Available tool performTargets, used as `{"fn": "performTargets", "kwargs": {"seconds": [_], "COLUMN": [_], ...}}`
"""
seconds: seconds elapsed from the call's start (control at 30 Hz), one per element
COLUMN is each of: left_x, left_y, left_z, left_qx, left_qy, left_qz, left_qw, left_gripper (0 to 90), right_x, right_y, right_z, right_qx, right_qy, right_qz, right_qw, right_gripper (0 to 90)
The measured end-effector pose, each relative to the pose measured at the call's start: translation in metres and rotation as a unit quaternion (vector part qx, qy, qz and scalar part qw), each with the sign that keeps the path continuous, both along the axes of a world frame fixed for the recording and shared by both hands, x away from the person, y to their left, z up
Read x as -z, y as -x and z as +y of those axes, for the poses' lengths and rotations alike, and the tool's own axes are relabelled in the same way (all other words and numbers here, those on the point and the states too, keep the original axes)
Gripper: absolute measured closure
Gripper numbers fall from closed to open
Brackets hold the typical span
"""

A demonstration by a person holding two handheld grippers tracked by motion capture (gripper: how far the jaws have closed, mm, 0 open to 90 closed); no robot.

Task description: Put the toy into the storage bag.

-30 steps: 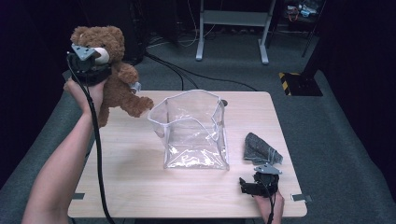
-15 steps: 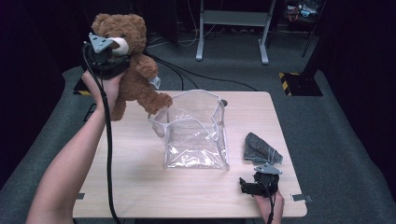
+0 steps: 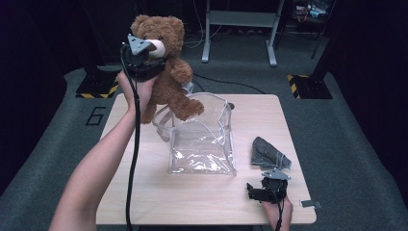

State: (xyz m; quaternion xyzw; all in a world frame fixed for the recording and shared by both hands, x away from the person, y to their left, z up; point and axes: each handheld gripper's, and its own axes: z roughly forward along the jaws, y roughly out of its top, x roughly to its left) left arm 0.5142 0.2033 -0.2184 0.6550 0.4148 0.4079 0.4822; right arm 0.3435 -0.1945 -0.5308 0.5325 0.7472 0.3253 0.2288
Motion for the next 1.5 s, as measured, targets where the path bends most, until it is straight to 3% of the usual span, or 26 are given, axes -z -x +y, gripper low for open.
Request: {"fn": "performTargets", "kwargs": {"seconds": [0.4, 0.7, 0.97, 1.27, 1.5], "left_x": [0.013, 0.016, 0.035, 0.048, 0.067], "left_y": [-0.012, -0.015, -0.018, -0.003, -0.001], "left_z": [-0.045, -0.069, -0.058, -0.051, -0.050], "left_qx": [0.033, 0.049, 0.048, 0.064, 0.073], "left_qy": [0.011, 0.023, 0.032, 0.030, 0.032], "left_qz": [0.008, 0.005, 0.018, 0.026, 0.051], "left_qw": [0.9994, 0.9985, 0.9982, 0.9971, 0.9955], "left_gripper": [48.9, 48.7, 48.1, 47.3, 46.8], "right_x": [0.000, 0.000, -0.001, -0.001, -0.001], "right_y": [0.000, 0.000, 0.000, 0.000, 0.000], "right_z": [0.000, -0.001, -0.001, -0.001, 0.000], "right_qx": [-0.002, -0.004, -0.003, -0.004, -0.003], "right_qy": [0.000, 0.004, 0.003, 0.000, -0.001], "right_qz": [0.002, 0.002, 0.002, 0.003, 0.003], "right_qw": [1.0000, 1.0000, 1.0000, 1.0000, 1.0000], "right_gripper": [3.4, 3.6, 3.6, 3.6, 3.6]}}
